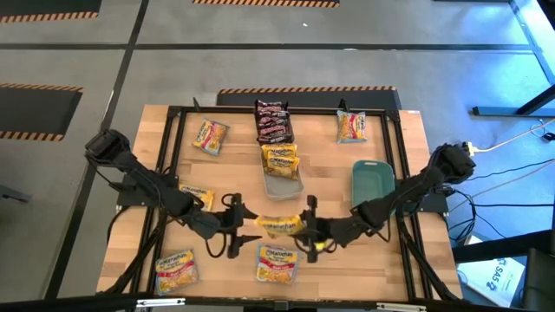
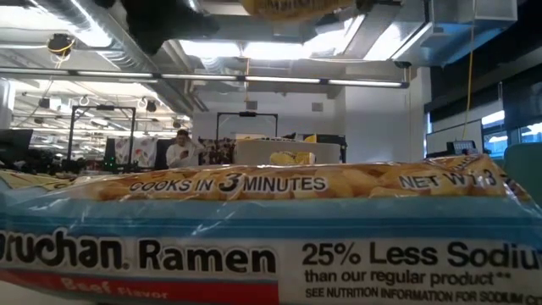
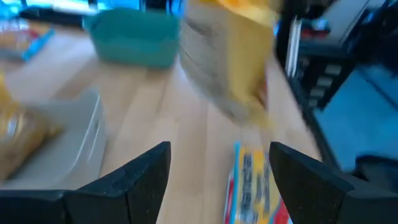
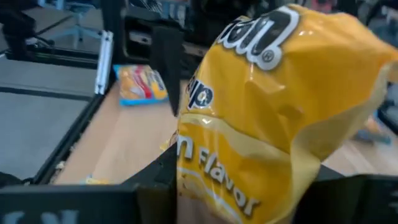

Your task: Sort Maruchan noodles

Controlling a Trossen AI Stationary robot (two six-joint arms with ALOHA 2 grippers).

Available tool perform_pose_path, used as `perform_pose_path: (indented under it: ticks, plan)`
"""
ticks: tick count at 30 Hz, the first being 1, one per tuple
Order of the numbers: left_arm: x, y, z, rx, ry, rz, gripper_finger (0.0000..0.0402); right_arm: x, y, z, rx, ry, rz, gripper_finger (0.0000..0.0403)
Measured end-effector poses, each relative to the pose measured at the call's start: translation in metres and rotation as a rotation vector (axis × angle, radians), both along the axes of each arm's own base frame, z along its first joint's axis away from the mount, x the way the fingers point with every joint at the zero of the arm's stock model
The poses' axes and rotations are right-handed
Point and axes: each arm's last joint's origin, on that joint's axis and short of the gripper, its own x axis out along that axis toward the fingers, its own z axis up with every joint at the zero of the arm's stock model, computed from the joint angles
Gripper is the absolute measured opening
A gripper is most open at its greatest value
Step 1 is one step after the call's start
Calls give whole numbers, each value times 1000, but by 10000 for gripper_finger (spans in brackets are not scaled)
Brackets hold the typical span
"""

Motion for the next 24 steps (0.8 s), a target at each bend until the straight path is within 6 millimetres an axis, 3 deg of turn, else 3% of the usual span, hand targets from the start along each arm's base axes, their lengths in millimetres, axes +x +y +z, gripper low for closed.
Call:
perform_pose_path:
  ticks: [10, 15, 24]
  plan:
    - [17, -8, 3, 27, -197, -17, 266, 8, 5, -2, -65, -83, 36, 142]
    - [18, -8, 5, -6, -200, -90, 266, 9, 3, -3, -89, -71, 20, 142]
    - [23, -2, 12, -27, -259, -69, 263, 19, -4, -1, -36, -153, 34, 142]
